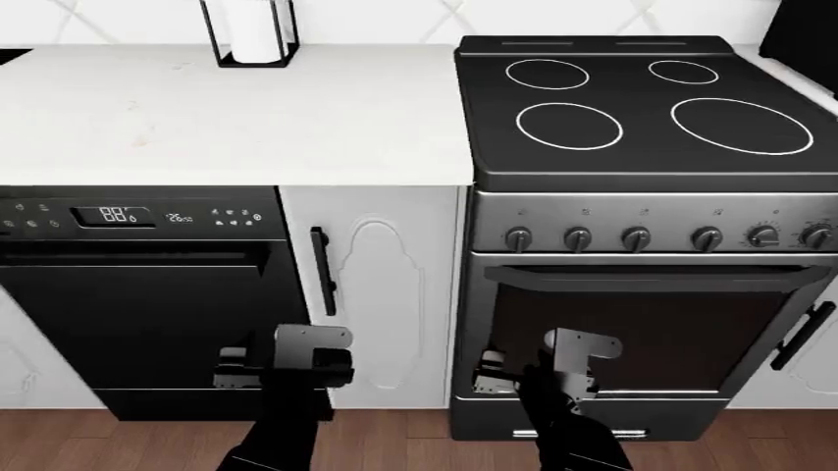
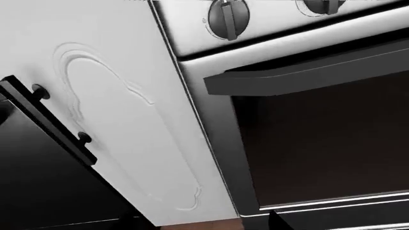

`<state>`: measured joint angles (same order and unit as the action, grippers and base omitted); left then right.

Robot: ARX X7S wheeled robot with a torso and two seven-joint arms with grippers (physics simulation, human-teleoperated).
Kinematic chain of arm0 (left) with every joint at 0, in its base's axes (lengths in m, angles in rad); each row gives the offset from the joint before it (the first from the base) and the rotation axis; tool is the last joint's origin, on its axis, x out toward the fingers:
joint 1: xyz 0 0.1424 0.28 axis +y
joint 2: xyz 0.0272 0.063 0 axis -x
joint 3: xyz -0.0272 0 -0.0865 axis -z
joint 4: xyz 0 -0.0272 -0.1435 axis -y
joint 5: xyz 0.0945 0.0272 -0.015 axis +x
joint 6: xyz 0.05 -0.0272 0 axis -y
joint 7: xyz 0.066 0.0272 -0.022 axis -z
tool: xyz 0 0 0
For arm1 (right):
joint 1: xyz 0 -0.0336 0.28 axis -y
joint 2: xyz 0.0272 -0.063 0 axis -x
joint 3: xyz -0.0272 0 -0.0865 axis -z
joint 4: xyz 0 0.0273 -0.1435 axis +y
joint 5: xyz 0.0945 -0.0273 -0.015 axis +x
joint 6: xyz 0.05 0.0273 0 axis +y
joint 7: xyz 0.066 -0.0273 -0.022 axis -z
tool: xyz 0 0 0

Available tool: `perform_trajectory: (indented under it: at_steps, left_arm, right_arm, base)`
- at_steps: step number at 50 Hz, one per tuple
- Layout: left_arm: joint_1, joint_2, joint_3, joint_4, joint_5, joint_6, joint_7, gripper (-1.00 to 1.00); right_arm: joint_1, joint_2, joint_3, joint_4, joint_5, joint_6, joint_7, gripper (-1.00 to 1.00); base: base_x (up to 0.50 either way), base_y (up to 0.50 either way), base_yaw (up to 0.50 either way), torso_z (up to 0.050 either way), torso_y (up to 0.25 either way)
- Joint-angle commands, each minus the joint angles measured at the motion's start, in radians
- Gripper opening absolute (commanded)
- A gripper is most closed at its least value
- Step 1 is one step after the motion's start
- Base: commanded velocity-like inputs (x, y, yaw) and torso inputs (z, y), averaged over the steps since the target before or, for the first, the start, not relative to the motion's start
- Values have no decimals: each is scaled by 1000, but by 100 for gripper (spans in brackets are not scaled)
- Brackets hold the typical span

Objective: Pick and place the shaker into the drawer. Then close the cabinet.

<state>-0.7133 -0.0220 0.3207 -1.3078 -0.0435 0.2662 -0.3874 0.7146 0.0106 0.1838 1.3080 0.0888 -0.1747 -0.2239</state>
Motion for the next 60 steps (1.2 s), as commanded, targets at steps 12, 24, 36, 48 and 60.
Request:
perform_trajectory:
  at_steps: [12, 24, 36, 48, 60]
  left_arm:
    - [9, 4, 20, 0, 12, 40, 19, 100]
    - [299, -266, -181, 1225, -419, -472, 137, 100]
    - [-36, -436, -230, 1398, -487, -655, 172, 100]
    - [-310, -496, -273, 1414, -597, -790, 216, 100]
    - [-555, -502, -278, 1275, -608, -803, 271, 100]
  right_arm:
    - [-2, 1, 57, 0, 7, -27, 4, 100]
    - [-522, 144, -59, -1374, 83, 803, 164, 100]
    - [27, 516, 169, -2235, 511, 1745, 287, 100]
    - [1089, 952, -478, -1702, 1235, 1737, 744, 100]
    - [1640, 742, -1023, -1294, 456, 1563, 9, 100]
  base:
    - [0, 250, 0, 0, 0]
    - [0, 0, 0, 0, 0]
    - [0, 0, 0, 1, 0]
    - [0, 0, 0, 0, 0]
    - [0, 0, 0, 0, 0]
